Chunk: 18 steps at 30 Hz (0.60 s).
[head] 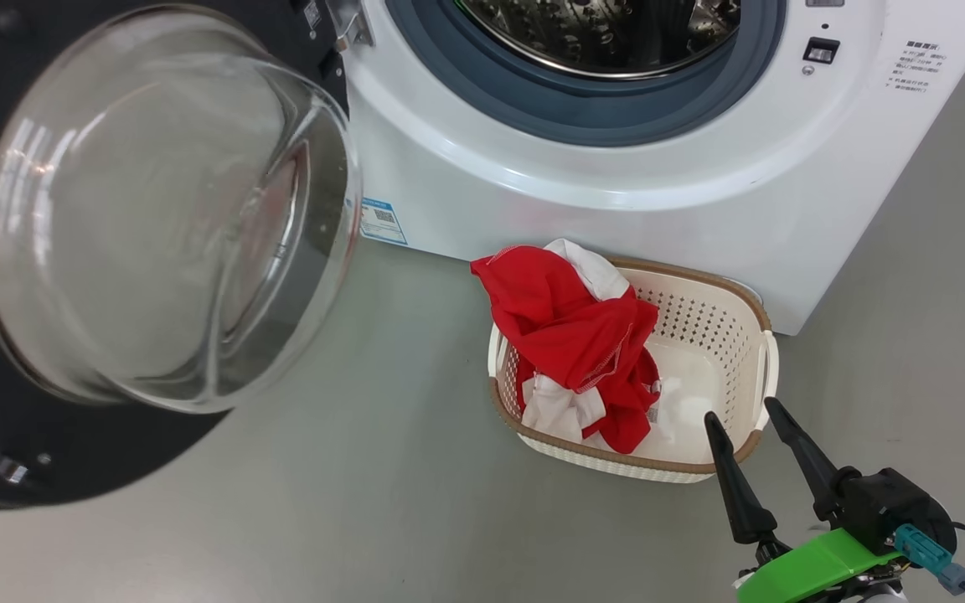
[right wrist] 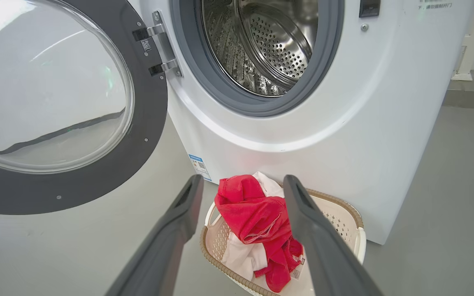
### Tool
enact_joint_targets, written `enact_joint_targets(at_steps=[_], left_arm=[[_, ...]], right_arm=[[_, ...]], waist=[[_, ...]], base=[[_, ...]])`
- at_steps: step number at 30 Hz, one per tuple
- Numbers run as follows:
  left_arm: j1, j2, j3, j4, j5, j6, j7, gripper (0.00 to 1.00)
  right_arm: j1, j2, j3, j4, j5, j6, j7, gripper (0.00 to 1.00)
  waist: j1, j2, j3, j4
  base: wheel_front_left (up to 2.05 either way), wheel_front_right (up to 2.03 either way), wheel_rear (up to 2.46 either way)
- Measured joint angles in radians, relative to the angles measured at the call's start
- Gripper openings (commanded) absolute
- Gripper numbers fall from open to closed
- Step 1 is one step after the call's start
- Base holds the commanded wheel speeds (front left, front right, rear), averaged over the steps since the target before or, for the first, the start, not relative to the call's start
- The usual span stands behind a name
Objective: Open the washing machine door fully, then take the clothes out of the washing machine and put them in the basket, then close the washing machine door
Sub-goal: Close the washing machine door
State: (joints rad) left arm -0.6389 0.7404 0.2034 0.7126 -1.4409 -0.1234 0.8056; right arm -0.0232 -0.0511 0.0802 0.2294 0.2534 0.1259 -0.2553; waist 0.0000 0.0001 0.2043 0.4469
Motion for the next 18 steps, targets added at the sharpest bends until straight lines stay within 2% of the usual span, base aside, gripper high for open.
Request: enact_joint_targets(at_steps=[6, 18], left_arm=[[0.069, -0.053, -0.029, -0.132, -0.060, 0.000, 0.049, 0.00], [0.156, -0.058, -0.058, -0.344, -0.136, 0.000, 0.173, 0.00]], right_arm=[[0.003, 0.000, -0.004, -0.004, 0.000, 0.000, 0.000, 1.00], [0.004, 0.000, -0.010, -0.018, 0.000, 0.000, 0.000, 1.00]], waist=[[0.0000, 0.0000, -0.015, 0.004], [0.0000, 0.0000, -0.044, -0.007]], base=[[0.00, 0.00, 0.00], [0.00, 0.00, 0.00]])
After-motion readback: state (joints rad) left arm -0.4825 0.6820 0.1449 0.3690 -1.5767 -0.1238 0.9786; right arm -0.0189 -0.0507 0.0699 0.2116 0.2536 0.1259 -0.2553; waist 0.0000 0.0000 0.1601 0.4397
